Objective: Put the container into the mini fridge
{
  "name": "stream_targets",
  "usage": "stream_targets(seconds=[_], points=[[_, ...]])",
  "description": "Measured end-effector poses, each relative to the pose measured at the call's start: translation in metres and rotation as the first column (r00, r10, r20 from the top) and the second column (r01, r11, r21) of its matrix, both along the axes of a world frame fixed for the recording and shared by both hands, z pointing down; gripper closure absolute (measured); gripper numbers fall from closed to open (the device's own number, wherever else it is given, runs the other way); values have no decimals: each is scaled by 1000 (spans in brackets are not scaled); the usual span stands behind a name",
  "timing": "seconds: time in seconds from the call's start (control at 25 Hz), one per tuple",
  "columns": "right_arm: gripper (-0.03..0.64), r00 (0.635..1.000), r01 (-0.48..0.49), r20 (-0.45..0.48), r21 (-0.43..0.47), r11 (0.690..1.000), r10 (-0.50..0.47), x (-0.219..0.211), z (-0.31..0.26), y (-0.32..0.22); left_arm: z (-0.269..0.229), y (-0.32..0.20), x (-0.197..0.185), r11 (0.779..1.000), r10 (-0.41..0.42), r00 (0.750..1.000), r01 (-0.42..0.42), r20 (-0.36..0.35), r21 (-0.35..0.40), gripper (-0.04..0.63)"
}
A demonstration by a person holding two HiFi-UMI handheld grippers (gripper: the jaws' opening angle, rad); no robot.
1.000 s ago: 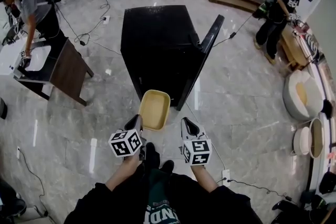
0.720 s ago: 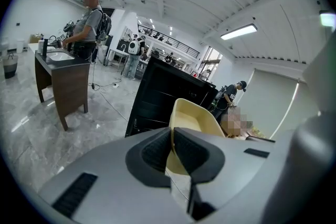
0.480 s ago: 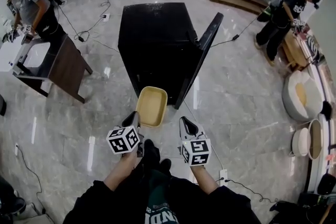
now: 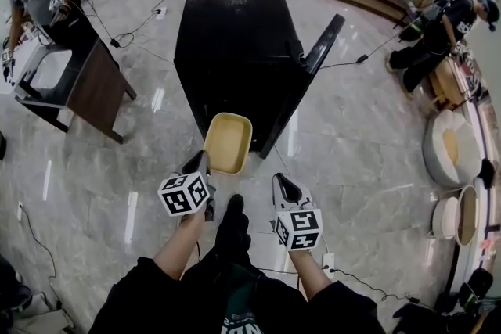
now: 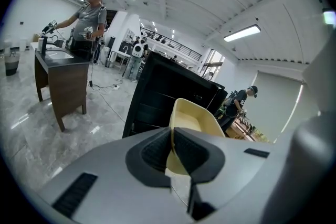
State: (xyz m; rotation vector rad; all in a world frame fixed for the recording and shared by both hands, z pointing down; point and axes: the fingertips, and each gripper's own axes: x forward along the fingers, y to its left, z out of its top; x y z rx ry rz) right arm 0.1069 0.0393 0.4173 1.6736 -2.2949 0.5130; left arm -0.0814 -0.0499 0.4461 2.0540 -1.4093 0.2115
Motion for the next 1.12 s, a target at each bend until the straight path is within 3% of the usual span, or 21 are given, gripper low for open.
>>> stream_targets(seconds=[0.6,1.12], points=[[581,999,35,24,20,999,-35,-17,-11,-73,45,-71,12,1000,-17,1000,16,-3,-19,569],[581,998,41,56,-43,998,-39,-28,20,-119,88,-119,10,997,-44,999,43,-30,-58,569]])
